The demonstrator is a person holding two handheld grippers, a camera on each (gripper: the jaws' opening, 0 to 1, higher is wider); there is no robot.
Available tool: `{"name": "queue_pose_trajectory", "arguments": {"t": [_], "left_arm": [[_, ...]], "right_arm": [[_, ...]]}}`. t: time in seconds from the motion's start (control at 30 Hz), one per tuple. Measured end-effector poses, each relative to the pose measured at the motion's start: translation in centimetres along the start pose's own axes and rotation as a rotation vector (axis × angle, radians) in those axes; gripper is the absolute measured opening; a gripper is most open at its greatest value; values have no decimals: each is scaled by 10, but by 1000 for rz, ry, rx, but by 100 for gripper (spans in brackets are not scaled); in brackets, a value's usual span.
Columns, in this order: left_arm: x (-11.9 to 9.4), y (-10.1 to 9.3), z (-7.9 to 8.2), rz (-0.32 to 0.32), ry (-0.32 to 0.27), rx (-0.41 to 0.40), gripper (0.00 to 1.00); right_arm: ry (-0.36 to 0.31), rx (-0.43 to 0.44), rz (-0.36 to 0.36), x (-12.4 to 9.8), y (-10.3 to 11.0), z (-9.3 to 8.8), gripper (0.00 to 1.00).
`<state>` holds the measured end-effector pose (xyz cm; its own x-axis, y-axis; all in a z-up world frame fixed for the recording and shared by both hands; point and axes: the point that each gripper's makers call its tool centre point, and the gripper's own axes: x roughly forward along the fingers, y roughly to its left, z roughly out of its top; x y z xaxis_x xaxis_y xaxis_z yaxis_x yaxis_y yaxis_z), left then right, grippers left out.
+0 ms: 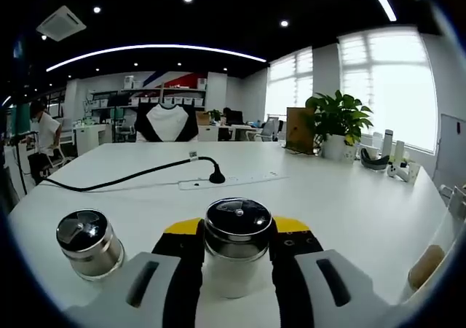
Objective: Rotate the seasoning bottle until the label or dispensing opening points toward the visible target arrow and the bottle remains upright within the marked orientation range
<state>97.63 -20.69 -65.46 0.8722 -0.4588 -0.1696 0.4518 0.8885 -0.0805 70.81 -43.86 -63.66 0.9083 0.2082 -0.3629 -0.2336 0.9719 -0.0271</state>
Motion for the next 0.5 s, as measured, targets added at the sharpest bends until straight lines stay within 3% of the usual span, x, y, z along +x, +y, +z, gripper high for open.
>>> {"name": "queue_pose_trajectory", "arguments": {"t": [0.13,0.27,0.5], "left_arm": [[2,-1,0,-10,0,26,36],[-3,-1,-1,-7,-4,55,36],[-23,-4,-1,-12,-33,36,36]], "right_arm": [[-3,127,49,-1,8,0,88],[-3,90,27,-1,3,2,88],[-4,101,62,0,13,5,88]]}}
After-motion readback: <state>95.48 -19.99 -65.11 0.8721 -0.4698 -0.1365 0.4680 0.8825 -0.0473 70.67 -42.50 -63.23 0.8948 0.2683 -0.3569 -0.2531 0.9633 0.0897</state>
